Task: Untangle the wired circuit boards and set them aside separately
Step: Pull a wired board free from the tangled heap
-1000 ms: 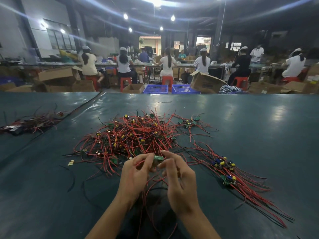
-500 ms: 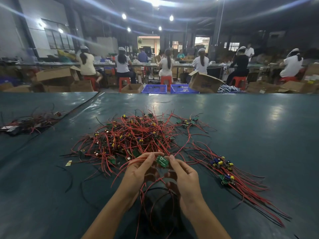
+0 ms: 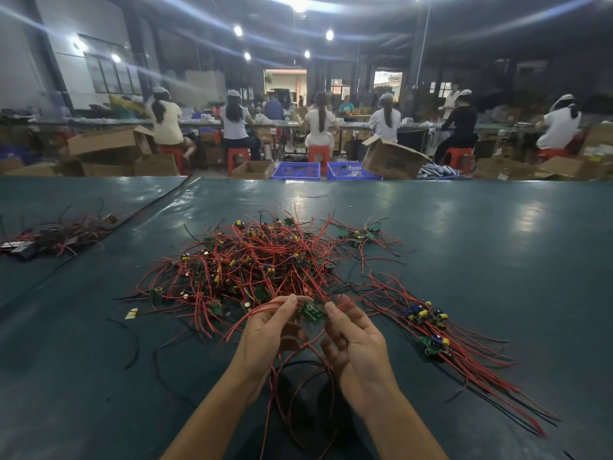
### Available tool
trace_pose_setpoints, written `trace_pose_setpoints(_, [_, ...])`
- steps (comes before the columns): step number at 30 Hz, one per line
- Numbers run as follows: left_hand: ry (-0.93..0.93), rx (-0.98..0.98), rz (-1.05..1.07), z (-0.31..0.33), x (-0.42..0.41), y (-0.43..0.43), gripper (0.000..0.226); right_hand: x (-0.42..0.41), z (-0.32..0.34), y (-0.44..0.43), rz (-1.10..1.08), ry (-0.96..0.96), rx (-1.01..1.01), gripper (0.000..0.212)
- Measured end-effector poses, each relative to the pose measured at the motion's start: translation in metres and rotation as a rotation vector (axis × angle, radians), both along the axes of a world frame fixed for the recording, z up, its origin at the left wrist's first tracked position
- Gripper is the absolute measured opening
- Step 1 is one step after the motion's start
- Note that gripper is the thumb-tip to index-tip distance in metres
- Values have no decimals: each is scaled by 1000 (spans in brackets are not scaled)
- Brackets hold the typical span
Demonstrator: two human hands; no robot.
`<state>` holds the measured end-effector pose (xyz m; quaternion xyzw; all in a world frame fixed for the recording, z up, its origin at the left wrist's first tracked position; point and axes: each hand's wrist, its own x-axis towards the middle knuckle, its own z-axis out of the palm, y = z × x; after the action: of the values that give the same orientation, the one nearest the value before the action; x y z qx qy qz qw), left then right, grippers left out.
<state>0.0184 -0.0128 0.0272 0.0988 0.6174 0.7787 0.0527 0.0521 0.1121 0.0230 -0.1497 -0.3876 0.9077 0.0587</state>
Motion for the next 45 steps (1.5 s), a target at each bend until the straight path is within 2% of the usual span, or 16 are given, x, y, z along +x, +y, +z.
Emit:
trace_pose_setpoints(5, [-16,2,7,2,3,2,31,1,0,0,29,-3,23,15])
trace_pose_setpoints(8, [61,-113,-46,0,6,1,39,1,-1,-1,67,-8,47,20])
trace_pose_setpoints(12, [140,-207,15,-3,5,0,17,3,0,-3,78,-12,80,10])
trace_pose_setpoints(15, [140,-230,73,-3,3,-1,20,4,2,-4,47,-41,99,1])
trace_pose_setpoints(19, [138,-271,87,-1,3,0,18,4,3,-3,4,-101,92,10])
trace_pose_setpoints(24, [218,-318,123,-1,5,3,21,6,5,-1,43,-101,111,5])
trace_pose_setpoints(31, [211,-298,54,1,6,3,38,3,6,2,112,-102,79,28])
trace_pose_setpoints(37, [201,-226,53,5,8,5,42,-5,7,10,132,-98,19,10])
trace_pose_setpoints(42, [204,-212,12,7,10,6,41,-7,13,26,99,-124,-22,14])
trace_pose_setpoints(45, [200,-214,-18,10,13,8,29,-12,12,35,46,-148,-41,17])
